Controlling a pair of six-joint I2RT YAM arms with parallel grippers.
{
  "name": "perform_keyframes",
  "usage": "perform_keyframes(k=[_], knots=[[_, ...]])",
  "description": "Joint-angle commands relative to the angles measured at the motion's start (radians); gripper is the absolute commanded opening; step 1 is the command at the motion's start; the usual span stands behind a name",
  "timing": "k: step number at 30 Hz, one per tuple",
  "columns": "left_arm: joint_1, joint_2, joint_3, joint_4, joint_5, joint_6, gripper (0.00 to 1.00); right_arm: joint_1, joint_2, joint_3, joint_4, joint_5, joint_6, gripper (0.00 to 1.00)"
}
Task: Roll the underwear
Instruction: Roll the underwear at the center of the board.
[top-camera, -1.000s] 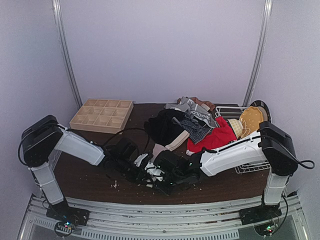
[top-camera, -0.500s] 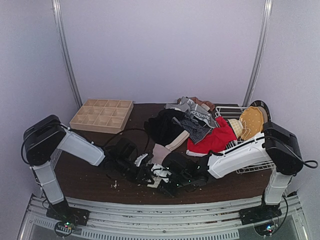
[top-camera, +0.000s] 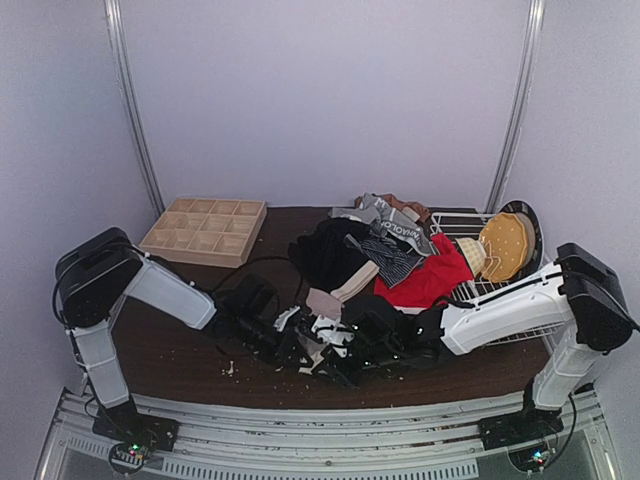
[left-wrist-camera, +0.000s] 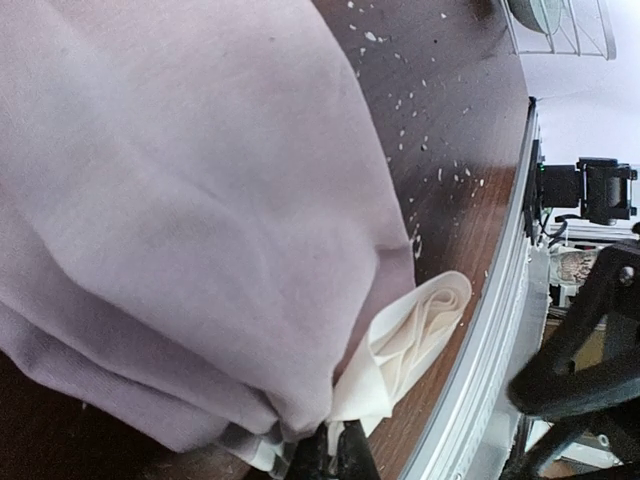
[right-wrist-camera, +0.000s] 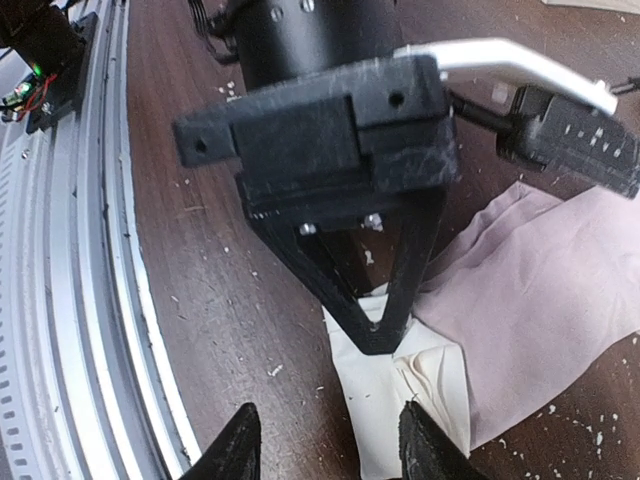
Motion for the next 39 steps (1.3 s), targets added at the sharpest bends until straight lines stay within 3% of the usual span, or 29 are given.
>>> perform_keyframes(k=[1, 10, 16, 26, 35, 39], knots=[[0.014, 0.063, -0.025, -0.127, -0.096, -0.003, 0.00, -0.007, 0.069, -0.009, 0.002, 0.002, -0.012, 0.46], [0.020, 0.063, -0.028, -0.164, -0.098, -0.001, 0.00, -0.029, 0.129, -0.002, -0.009, 0.003, -0.010, 0.45], [0.020, 0.050, -0.048, -0.164, -0.100, -0.012, 0.00, -0.031, 0.176, 0.026, -0.103, 0.042, -0.016, 0.44], [0.020, -0.012, -0.079, -0.190, -0.103, -0.013, 0.00, -0.031, 0.250, 0.015, -0.192, 0.094, 0.046, 0.36], [0.020, -0.076, -0.114, -0.191, -0.106, -0.024, 0.00, -0.029, 0.264, -0.012, -0.196, 0.058, 0.100, 0.10], [0.020, -0.130, -0.127, -0.210, -0.118, -0.029, 0.15, -0.022, 0.246, 0.017, -0.212, 0.011, 0.120, 0.00]])
